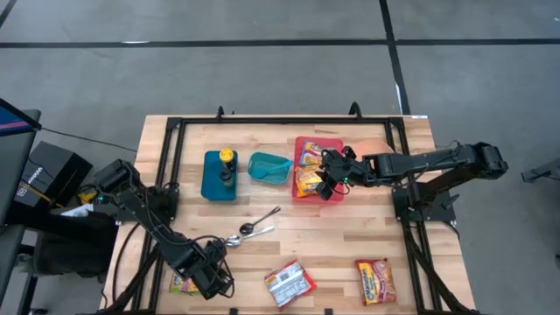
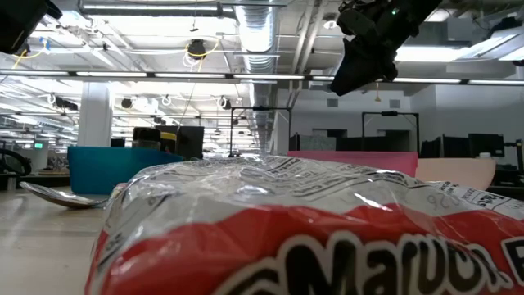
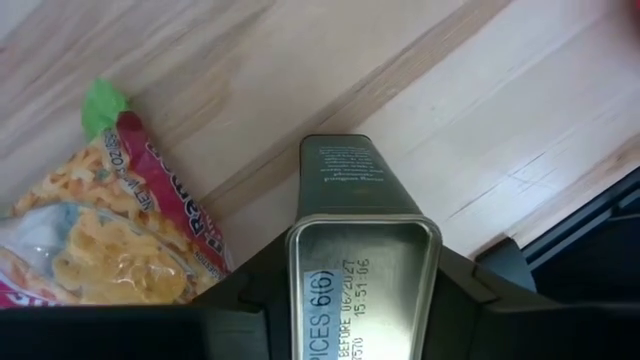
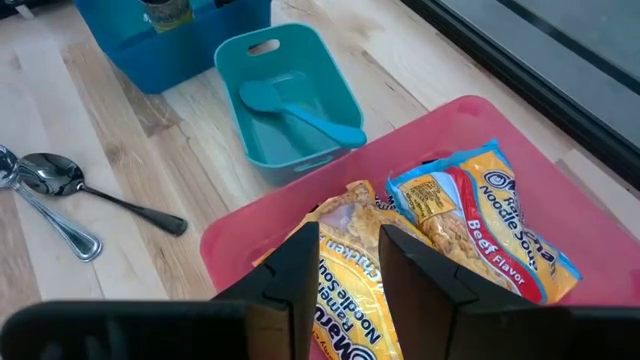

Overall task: Pick & Place Food Item
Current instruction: Put the black seasoning can into the blue bin

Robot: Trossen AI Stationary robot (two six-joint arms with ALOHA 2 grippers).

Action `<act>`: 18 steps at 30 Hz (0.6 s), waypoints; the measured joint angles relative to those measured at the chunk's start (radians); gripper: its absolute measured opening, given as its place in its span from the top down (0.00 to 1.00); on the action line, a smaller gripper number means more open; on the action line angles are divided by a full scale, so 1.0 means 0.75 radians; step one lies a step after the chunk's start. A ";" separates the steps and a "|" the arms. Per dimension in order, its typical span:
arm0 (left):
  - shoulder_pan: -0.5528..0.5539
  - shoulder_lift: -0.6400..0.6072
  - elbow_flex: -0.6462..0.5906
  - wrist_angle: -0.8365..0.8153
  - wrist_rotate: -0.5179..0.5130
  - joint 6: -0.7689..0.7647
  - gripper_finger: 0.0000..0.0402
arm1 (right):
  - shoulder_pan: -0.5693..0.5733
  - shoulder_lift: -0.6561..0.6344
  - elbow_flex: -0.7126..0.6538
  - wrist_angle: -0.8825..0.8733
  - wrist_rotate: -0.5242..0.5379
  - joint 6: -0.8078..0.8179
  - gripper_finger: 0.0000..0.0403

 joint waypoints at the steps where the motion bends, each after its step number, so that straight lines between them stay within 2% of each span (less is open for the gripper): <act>1: 0.000 0.000 0.000 0.000 0.000 0.004 0.67 | 0.000 0.000 0.000 0.001 0.000 0.000 0.75; 9: 0.000 0.000 0.000 -0.001 -0.001 0.007 0.64 | 0.000 0.000 0.000 0.000 0.000 0.001 0.75; 15: 0.000 0.000 0.000 -0.001 0.000 0.007 0.68 | 0.000 0.000 0.000 0.000 0.000 0.003 0.75; 18: 0.000 0.000 0.000 0.000 0.000 0.007 0.66 | 0.000 0.000 0.000 0.000 0.000 0.003 0.75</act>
